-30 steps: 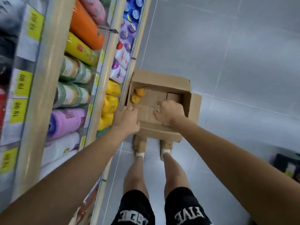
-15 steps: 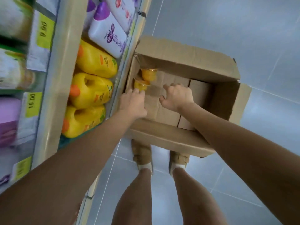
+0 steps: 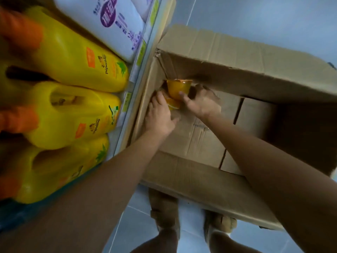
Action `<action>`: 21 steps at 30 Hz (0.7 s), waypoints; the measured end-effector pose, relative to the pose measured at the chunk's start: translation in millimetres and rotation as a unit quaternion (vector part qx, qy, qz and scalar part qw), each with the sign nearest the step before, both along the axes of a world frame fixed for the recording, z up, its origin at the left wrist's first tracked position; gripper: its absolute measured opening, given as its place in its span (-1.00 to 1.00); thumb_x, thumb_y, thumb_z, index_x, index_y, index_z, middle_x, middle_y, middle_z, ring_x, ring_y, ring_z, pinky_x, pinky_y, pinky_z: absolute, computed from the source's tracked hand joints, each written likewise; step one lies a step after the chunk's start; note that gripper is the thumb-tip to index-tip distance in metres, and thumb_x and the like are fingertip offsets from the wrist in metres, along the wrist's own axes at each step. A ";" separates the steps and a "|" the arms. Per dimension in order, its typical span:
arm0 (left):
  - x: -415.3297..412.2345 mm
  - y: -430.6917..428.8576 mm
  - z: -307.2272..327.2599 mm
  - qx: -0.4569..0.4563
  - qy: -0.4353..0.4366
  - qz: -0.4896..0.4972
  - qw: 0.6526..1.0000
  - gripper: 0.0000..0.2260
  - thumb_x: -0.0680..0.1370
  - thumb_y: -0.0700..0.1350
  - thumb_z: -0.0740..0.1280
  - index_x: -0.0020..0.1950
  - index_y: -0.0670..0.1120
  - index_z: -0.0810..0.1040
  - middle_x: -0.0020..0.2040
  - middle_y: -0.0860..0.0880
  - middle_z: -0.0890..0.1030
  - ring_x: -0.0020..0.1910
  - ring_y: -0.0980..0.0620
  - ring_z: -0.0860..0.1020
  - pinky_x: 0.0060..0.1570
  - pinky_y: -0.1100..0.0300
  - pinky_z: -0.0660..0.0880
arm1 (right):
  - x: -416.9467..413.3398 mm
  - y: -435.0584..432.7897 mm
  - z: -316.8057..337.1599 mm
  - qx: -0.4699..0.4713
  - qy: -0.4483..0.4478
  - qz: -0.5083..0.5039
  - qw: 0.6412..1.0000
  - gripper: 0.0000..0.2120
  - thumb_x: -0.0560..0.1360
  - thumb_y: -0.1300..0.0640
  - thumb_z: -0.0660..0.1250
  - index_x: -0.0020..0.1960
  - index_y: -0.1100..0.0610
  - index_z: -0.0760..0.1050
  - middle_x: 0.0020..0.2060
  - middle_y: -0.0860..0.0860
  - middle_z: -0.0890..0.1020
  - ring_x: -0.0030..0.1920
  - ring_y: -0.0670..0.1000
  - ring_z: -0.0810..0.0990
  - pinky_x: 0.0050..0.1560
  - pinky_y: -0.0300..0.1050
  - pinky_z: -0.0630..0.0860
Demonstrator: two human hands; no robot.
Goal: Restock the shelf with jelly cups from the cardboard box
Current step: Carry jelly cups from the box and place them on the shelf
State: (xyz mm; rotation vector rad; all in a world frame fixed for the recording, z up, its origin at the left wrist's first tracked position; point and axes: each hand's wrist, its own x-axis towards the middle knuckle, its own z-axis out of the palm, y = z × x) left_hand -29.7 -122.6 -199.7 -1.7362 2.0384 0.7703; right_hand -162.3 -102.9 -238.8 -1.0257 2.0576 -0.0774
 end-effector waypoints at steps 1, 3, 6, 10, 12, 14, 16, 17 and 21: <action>1.0 0.6 -5.5 -0.015 0.021 0.013 1.000 -0.08 0.41 0.01 0.49 0.53 -0.19 -0.04 0.48 -0.20 0.21 0.45 -0.16 0.22 0.36 0.03 0.25 | 2.2 -4.0 -5.0 -0.002 -0.003 -0.015 1.000 -0.28 0.44 -0.45 0.08 0.32 0.08 0.41 0.20 0.11 0.56 0.20 0.17 0.53 0.16 0.08 0.49; 3.0 1.2 -15.2 -0.040 0.049 0.020 0.998 -0.12 0.42 -0.07 0.49 0.53 -0.20 -0.01 0.47 -0.18 0.21 0.44 -0.15 0.22 0.36 0.03 0.24 | 6.1 -12.0 -12.5 -0.007 -0.011 -0.038 0.999 -0.25 0.41 -0.47 0.13 0.34 0.06 0.40 0.25 0.08 0.54 0.25 0.15 0.50 0.18 0.02 0.46; 7.4 2.8 -28.0 -0.063 0.058 -0.005 0.996 -0.19 0.40 -0.12 0.49 0.50 -0.19 0.10 0.41 -0.17 0.25 0.41 -0.15 0.23 0.35 0.04 0.24 | 8.7 -21.4 -18.9 -0.022 -0.046 -0.085 0.995 -0.24 0.35 -0.47 0.24 0.34 0.03 0.41 0.28 0.01 0.52 0.30 0.09 0.47 0.21 -0.02 0.42; 12.5 1.5 -36.1 -0.028 0.079 0.033 0.996 -0.31 0.39 -0.13 0.51 0.39 -0.18 0.20 0.34 -0.19 0.37 0.37 -0.16 0.30 0.27 0.01 0.32 | 10.1 -23.4 -18.6 -0.037 -0.081 -0.126 0.988 -0.32 0.32 -0.36 0.38 0.29 0.03 0.44 0.21 0.01 0.58 0.24 0.08 0.52 0.19 -0.06 0.44; 11.1 -0.5 -36.4 -0.020 0.075 0.048 0.996 -0.33 0.38 -0.12 0.52 0.35 -0.18 0.22 0.32 -0.18 0.40 0.35 -0.15 0.35 0.24 0.03 0.34 | 9.4 -21.7 -15.9 -0.042 -0.091 -0.130 0.986 -0.33 0.32 -0.31 0.42 0.29 0.04 0.43 0.21 0.01 0.59 0.24 0.07 0.53 0.20 -0.06 0.45; 9.0 -0.3 -34.6 -0.012 0.066 0.052 0.996 -0.33 0.38 -0.09 0.53 0.35 -0.17 0.23 0.32 -0.17 0.40 0.35 -0.14 0.36 0.23 0.03 0.35 | 7.1 -15.1 -12.3 -0.045 -0.101 -0.151 0.982 -0.34 0.32 -0.27 0.44 0.29 0.04 0.43 0.20 0.01 0.59 0.23 0.06 0.54 0.22 -0.03 0.46; 7.1 3.6 -29.0 0.006 0.060 0.049 0.997 -0.32 0.39 -0.07 0.52 0.37 -0.17 0.23 0.34 -0.17 0.38 0.35 -0.14 0.35 0.24 0.01 0.34 | 3.0 -2.2 -7.0 -0.049 -0.120 -0.185 0.974 -0.38 0.32 -0.24 0.46 0.27 0.03 0.44 0.17 -0.01 0.60 0.20 0.03 0.56 0.22 0.00 0.49; 6.5 6.5 -24.8 0.017 0.058 0.045 0.997 -0.31 0.40 -0.08 0.51 0.39 -0.16 0.21 0.35 -0.16 0.36 0.37 -0.14 0.33 0.26 0.01 0.33 | 0.7 5.3 -2.9 -0.049 -0.127 -0.196 0.971 -0.40 0.32 -0.22 0.46 0.26 0.03 0.44 0.16 -0.01 0.60 0.18 0.03 0.56 0.21 0.01 0.50; 9.1 29.4 11.7 0.055 0.048 0.044 0.996 -0.26 0.40 -0.09 0.51 0.44 -0.15 0.17 0.38 -0.17 0.35 0.38 -0.15 0.33 0.29 0.01 0.31 | -9.8 43.4 33.7 -0.017 -0.126 -0.198 0.972 -0.49 0.35 -0.21 0.44 0.17 0.05 0.45 0.05 -0.01 0.60 0.06 0.02 0.58 0.13 0.08 0.54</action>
